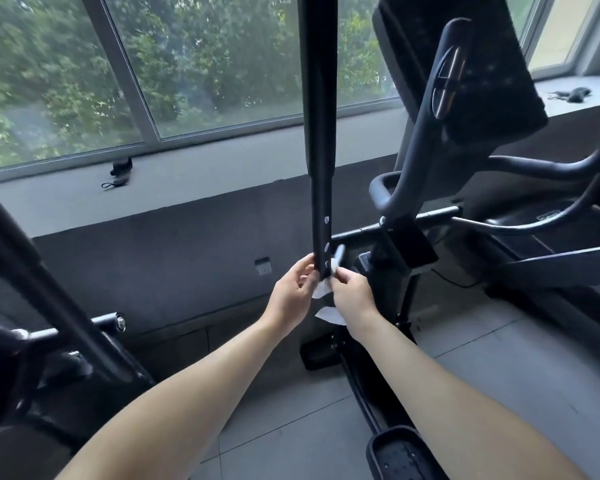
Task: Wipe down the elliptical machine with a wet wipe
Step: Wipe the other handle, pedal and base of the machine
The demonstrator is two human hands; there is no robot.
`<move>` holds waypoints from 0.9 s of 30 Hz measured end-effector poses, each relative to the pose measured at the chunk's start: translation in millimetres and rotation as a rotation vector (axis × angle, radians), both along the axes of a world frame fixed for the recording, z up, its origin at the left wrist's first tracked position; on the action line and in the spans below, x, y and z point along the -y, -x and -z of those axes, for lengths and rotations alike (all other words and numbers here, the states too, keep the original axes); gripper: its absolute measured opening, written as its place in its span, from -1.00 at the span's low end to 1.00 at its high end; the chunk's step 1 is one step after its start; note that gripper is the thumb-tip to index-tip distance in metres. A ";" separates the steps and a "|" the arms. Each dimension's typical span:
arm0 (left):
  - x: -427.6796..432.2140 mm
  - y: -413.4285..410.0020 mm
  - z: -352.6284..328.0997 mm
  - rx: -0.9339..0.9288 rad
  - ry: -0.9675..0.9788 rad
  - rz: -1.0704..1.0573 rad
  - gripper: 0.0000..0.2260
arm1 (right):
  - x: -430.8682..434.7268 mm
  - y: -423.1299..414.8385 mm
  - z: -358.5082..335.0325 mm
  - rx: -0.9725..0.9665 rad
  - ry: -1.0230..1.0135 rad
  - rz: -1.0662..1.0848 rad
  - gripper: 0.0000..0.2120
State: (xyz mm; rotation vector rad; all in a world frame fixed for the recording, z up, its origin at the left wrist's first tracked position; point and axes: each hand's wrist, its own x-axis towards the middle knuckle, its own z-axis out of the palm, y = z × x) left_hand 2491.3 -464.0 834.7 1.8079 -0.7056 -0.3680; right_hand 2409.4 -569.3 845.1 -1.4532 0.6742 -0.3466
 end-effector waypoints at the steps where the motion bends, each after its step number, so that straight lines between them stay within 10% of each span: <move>1: -1.5 1.7 -2.7 0.006 -0.016 -0.001 -0.69 | 0.6 0.9 -6.8 0.060 -0.032 0.010 -0.84; 27: 29.0 35.7 -29.5 0.130 0.006 -0.338 -0.68 | 10.5 19.6 -60.0 0.116 -0.388 -0.048 -0.72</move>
